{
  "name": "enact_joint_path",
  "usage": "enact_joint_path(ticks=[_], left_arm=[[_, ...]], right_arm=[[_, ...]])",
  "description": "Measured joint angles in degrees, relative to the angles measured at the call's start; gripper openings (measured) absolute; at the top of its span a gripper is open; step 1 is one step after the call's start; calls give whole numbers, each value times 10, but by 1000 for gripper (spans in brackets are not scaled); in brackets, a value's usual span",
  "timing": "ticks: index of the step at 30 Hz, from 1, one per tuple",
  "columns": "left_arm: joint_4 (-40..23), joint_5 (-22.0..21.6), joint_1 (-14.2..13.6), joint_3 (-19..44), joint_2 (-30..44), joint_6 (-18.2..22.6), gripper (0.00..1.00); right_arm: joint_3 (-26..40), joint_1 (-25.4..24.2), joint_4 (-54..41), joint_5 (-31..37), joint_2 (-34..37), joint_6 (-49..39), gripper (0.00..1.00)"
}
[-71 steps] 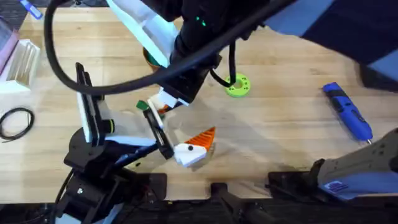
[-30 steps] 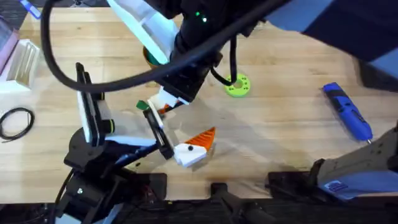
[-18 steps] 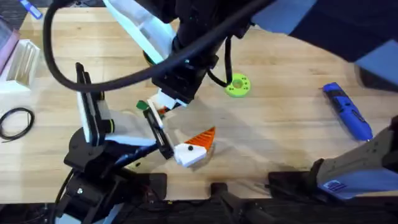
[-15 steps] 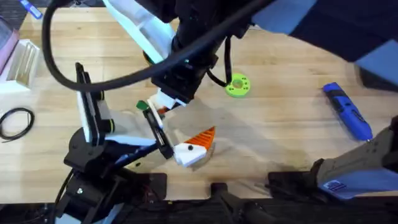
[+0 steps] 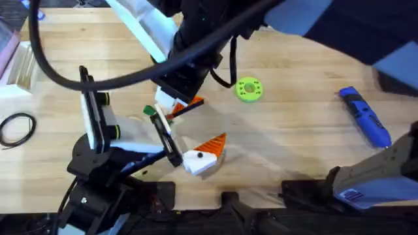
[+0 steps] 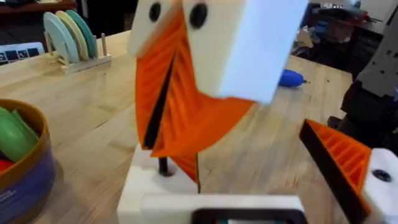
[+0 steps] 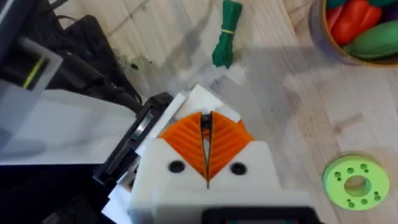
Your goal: Pick up the gripper from the table and insert it into the empty holder that is missing its gripper. Then pick up a screw, insert it into the mounting hole, and use the screwdriver to tighten it. Finally, clean up the table by picking up the vegetable and placing it into the bucket.
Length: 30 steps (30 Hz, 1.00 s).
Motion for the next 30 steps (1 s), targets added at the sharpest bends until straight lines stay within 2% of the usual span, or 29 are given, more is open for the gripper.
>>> enact_joint_path(ticks=[30], left_arm=[[0, 2, 0, 0, 0, 0, 993]], right_arm=[[38, 0, -45, 3, 0, -13, 6]])
